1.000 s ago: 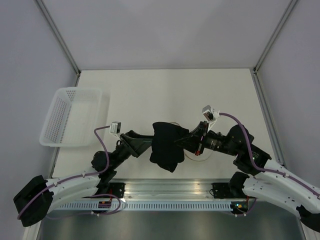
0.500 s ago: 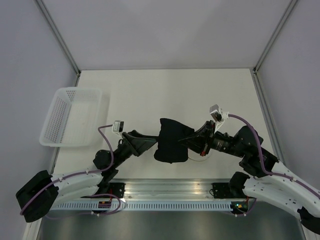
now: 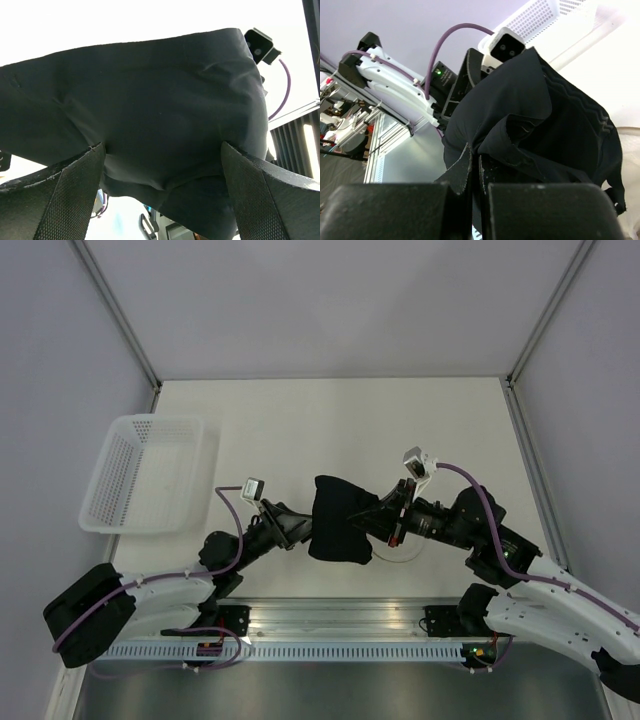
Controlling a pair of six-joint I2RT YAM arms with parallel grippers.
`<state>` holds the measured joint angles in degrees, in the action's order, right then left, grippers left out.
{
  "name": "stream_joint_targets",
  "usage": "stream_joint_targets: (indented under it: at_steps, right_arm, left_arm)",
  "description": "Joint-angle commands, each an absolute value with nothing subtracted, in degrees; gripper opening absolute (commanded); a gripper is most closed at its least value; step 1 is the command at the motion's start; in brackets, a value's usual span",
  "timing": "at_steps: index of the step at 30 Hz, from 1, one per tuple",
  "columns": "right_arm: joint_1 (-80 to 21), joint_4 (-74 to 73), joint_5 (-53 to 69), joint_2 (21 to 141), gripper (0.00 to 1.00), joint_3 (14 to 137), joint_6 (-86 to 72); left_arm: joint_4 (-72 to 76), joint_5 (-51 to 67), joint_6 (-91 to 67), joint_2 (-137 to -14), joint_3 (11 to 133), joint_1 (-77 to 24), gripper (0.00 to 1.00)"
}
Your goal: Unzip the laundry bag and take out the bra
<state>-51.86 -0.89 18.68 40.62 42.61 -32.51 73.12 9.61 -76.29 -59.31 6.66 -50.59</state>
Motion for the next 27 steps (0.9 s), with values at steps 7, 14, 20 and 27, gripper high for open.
stream_joint_targets:
  at_steps: [7, 14, 20, 27]
  right_arm:
    - [-51.68, -5.09, 11.96, 37.19, 0.0, 41.75, -30.24]
    - [-51.68, -8.0, 10.37, 33.84, 0.0, 44.38, -28.3]
    - [-51.77, -4.23, 13.26, 36.12, 0.0, 43.77, -29.26]
    - [-51.77, -1.67, 15.82, 37.62, 0.01, 44.3, -29.53]
  left_arm:
    - [86.17, 10.8, -74.54, -52.49, 9.22, -50.45, 1.0]
    - [65.32, 13.1, -67.42, -41.76, 13.8, -50.45, 1.0]
    - [59.52, 13.09, -64.69, -39.1, 14.76, -50.45, 1.0]
    - [35.56, 9.24, -57.42, -37.11, 21.97, -50.8, 1.0]
